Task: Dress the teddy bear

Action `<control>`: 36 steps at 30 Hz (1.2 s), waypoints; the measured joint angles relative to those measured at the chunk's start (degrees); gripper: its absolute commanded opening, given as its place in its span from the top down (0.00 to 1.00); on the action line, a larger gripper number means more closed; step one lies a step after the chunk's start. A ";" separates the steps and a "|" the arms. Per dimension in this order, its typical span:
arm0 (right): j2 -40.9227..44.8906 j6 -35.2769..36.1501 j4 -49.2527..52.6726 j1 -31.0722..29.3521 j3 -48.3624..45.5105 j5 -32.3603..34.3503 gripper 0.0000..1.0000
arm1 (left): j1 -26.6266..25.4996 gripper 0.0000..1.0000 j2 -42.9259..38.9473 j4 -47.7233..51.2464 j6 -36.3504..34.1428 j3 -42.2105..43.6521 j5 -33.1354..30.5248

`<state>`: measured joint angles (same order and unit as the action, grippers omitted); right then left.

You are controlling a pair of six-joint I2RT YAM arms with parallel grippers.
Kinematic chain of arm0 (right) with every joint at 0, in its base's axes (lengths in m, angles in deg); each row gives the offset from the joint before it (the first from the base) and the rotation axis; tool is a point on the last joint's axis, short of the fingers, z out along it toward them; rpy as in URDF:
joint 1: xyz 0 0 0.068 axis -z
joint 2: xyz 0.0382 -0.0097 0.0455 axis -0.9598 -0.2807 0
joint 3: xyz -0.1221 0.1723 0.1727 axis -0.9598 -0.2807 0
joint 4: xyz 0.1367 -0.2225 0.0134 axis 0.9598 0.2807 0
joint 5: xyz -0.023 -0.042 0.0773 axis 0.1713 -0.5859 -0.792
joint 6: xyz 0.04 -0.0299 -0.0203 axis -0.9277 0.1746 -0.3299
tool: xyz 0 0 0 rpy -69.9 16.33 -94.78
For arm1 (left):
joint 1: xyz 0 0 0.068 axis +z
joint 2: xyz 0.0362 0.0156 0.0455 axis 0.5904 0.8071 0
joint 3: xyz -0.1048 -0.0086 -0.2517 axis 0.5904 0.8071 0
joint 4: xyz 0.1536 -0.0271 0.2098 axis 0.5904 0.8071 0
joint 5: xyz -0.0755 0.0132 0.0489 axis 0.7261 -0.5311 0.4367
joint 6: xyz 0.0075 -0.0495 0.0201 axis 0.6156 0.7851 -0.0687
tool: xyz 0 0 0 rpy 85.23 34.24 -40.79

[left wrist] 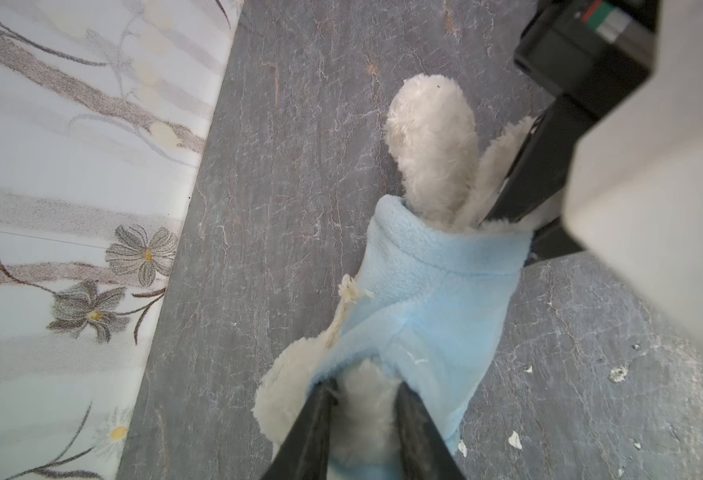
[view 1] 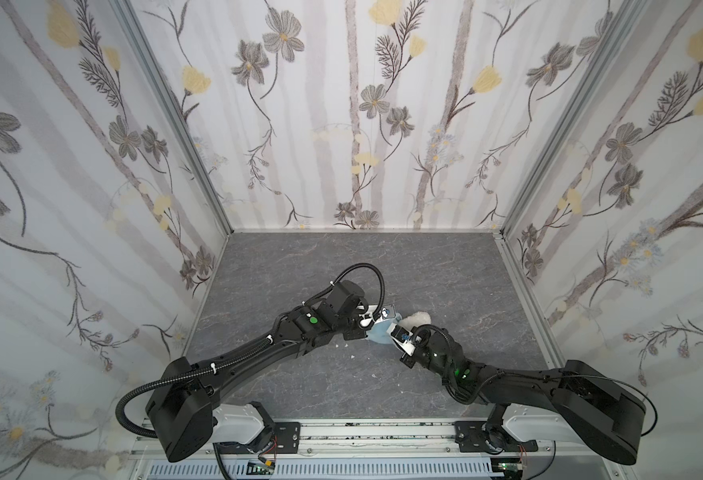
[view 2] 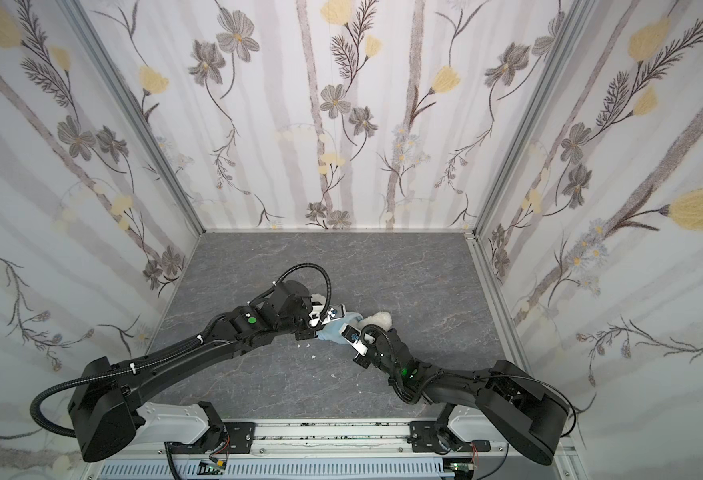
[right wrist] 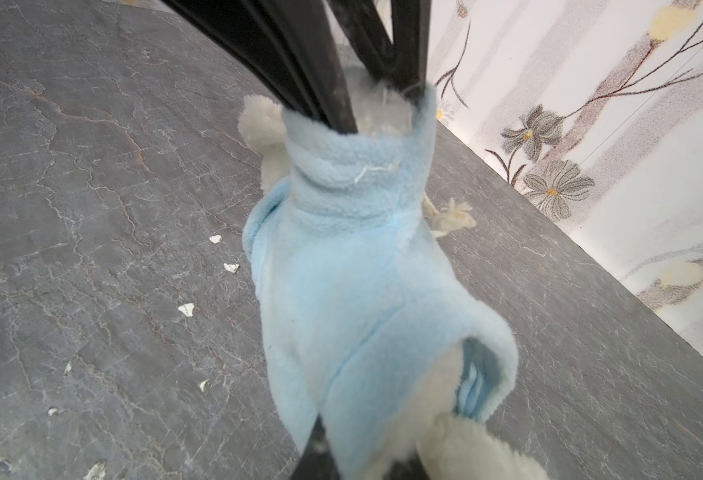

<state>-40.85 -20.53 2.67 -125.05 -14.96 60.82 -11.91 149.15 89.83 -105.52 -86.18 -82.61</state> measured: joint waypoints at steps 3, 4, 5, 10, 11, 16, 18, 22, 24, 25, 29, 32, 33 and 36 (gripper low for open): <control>0.00 0.00 0.20 -0.04 0.02 0.00 1.00 | 0.11 0.67 1.07 -0.09 -0.20 -0.22 0.04; 0.00 0.00 0.46 -0.07 0.02 0.00 1.00 | 0.22 0.66 1.55 -0.22 -0.20 -0.24 0.09; 0.00 0.00 0.81 -0.07 0.02 0.00 1.00 | 0.37 0.66 2.14 -0.26 -0.20 -0.26 0.15; 0.00 -0.02 1.20 -0.20 0.02 -0.02 1.00 | 1.40 0.65 5.40 -0.50 0.07 -0.87 1.95; 0.00 -0.04 1.20 -0.22 0.02 -0.04 1.00 | 1.51 0.65 6.29 -0.83 0.24 -1.09 2.49; -0.22 -0.70 1.22 -0.24 -0.09 -0.15 1.00 | 2.21 0.74 10.71 -2.40 1.44 -1.84 5.73; -0.57 -0.79 1.22 -0.26 -0.09 -0.15 1.00 | 2.45 0.83 12.04 -2.99 1.88 -2.10 6.82; -1.09 -1.14 0.68 -0.28 -0.33 -0.13 1.00 | 2.89 1.00 12.81 -3.34 2.93 -2.43 8.90; -1.18 -1.38 -0.48 -0.28 -1.14 -0.13 1.00 | 3.23 1.00 11.87 -2.93 3.80 -2.45 10.49; -1.25 -1.73 -1.42 -0.28 -1.68 -0.11 1.00 | 3.56 1.00 10.91 -2.60 4.83 -2.38 11.50; -1.88 -4.00 -5.92 -0.04 -3.91 0.39 1.00 | 5.03 1.00 4.79 -2.93 7.61 -0.74 16.09; -2.14 -6.27 -9.73 0.00 -5.49 1.57 1.00 | 6.38 1.00 0.37 -4.26 10.99 1.20 19.34; -2.14 -7.02 -10.71 0.04 -5.86 1.81 1.00 | 6.78 1.00 -0.83 -4.81 11.78 1.90 20.24; -2.14 -9.44 -13.60 0.31 -6.75 2.45 1.00 | 8.00 1.00 -4.24 -6.86 14.69 4.11 22.47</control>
<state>-43.00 -29.97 -10.92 -124.75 -21.71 63.27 -3.91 144.91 82.97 -90.84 -82.07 -60.15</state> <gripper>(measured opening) 0.092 0.053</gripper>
